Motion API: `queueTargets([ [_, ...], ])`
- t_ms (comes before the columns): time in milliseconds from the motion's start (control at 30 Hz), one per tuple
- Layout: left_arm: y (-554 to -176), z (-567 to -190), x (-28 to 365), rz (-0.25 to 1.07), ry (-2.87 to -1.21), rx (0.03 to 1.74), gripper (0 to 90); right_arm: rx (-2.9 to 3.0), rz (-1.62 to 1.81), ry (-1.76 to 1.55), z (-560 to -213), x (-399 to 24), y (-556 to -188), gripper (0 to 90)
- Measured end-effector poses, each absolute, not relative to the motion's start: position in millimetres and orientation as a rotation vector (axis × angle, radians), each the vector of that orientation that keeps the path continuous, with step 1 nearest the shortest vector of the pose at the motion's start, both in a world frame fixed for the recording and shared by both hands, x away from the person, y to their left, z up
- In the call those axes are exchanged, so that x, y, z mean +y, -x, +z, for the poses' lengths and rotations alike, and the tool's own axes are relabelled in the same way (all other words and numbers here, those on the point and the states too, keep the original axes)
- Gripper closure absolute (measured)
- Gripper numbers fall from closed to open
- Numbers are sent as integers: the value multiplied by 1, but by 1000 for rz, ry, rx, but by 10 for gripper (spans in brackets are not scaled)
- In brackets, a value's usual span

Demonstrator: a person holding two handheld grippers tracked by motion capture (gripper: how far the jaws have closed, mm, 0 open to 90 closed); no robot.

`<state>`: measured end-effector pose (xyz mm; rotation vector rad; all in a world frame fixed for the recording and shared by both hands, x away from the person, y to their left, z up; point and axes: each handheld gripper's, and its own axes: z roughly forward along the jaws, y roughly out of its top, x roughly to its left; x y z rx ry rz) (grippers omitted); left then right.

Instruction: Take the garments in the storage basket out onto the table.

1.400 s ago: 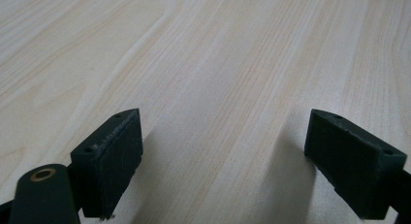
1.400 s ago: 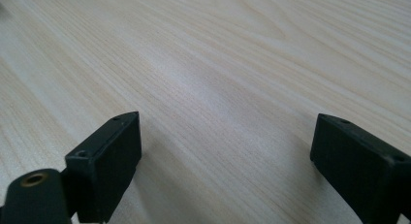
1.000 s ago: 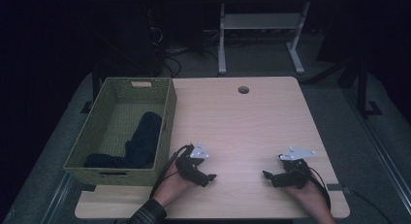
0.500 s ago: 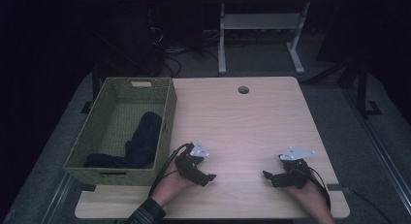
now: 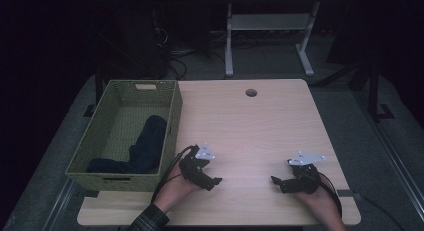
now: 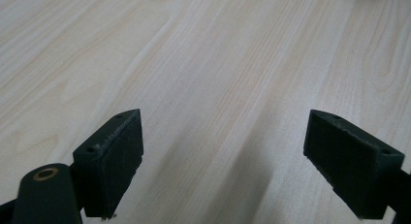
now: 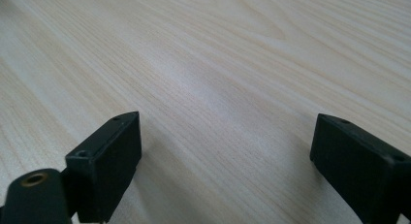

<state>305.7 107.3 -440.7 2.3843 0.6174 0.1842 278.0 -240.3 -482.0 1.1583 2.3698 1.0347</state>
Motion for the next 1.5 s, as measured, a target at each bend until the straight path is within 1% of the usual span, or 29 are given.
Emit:
queueTargets([
  [933,-306,-416,108,153,-2384,622,140,2369,1035,-1159,-482,-240,-278,108],
  [1500,-310,-398,107,170,-2360,599,140,2369,1036,-1159,-482,-240,-278,108],
])
